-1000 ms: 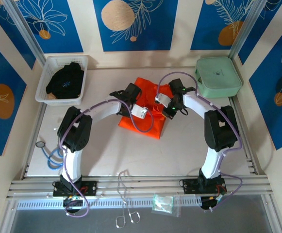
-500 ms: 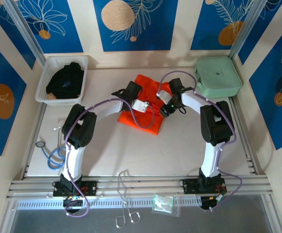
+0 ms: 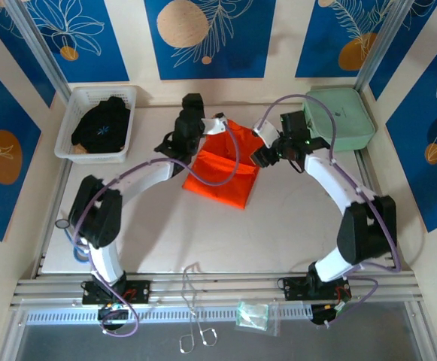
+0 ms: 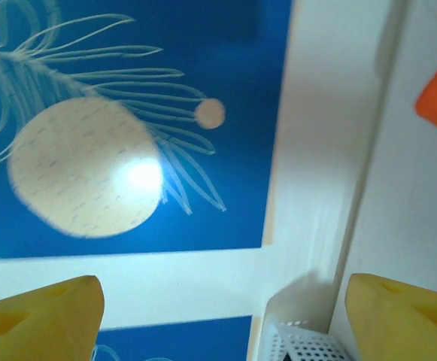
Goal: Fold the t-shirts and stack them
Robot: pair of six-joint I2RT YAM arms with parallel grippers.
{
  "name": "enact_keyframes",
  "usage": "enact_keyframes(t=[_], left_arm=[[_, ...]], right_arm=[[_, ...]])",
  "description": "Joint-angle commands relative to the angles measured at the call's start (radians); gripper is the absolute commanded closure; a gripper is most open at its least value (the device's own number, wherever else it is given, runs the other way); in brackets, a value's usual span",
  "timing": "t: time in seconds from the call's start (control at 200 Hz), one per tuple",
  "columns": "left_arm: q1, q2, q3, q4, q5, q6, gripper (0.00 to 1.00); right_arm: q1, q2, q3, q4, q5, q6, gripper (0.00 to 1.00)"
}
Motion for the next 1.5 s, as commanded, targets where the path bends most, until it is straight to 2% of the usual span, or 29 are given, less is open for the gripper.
enact_keyframes(t=[0.0, 0.145, 0.325, 0.48, 0.58, 0.695, 0.876, 1.171, 1.391, 1.496], left_arm=[[0.015, -0.112, -0.099, -0.017, 0.012, -0.204, 0.13], [0.024, -0.265, -0.219, -0.156, 0.118, -0.483, 0.11], [0.022, -0.430, -0.304, -0.268, 0.163, -0.760, 0.12], [0.022, -0.574, -0.376, -0.321, 0.162, -0.869, 0.12], [0.022, -0.633, -0.394, -0.390, 0.156, -0.865, 0.12], [0.022, -0.694, -0.441, -0.395, 0.150, -0.843, 0.12], [0.023, -0.732, -0.476, -0.402, 0.177, -0.812, 0.12], [0.022, -0.739, -0.476, -0.432, 0.363, -0.661, 0.11], [0.022, -0.734, -0.354, -0.653, 0.473, -0.534, 0.10], [0.021, -0.746, -0.331, -0.701, 0.470, -0.503, 0.10]], right_arm=[[0.047, -0.053, -0.074, -0.126, -0.108, -0.188, 0.32], [0.136, -0.054, -0.115, -0.260, -0.110, -0.271, 0.32], [0.243, 0.043, -0.120, -0.275, -0.094, -0.241, 0.32], [0.285, 0.175, -0.061, -0.265, -0.069, -0.170, 0.32], [0.300, 0.263, -0.009, -0.269, -0.026, -0.134, 0.33], [0.303, 0.344, 0.048, -0.279, 0.033, -0.096, 0.33], [0.315, 0.401, 0.090, -0.326, 0.107, -0.081, 0.33], [0.314, 0.432, 0.091, -0.365, 0.158, -0.092, 0.35], [0.311, 0.418, 0.074, -0.382, 0.184, -0.115, 0.36], [0.309, 0.367, 0.061, -0.381, 0.176, -0.130, 0.36]])
